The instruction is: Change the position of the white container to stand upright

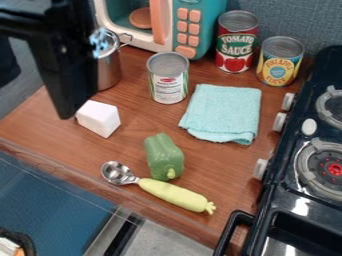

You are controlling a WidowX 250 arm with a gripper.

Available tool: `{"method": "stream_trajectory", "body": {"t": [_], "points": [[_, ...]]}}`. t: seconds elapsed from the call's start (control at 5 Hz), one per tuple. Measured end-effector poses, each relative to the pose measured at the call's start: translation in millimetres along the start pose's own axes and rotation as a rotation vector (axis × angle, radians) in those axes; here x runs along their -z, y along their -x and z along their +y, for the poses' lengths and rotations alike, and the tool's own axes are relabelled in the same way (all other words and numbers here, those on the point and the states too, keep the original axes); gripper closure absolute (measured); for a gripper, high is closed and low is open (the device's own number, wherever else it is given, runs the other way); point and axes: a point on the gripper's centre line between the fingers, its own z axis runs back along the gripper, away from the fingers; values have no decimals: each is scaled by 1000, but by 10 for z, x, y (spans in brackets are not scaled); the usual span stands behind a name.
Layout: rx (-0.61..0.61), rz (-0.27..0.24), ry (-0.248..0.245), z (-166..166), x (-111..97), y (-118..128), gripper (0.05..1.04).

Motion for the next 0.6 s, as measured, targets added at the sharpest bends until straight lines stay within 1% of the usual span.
{"method": "stream_trajectory", "body": {"t": [0.2, 0.4, 0.6], "points": [[-22, 0, 0, 2, 23, -5, 83], [-216, -37, 4, -19, 94, -202, 83], [-397, -57, 2, 3, 209, -430, 83]]}}
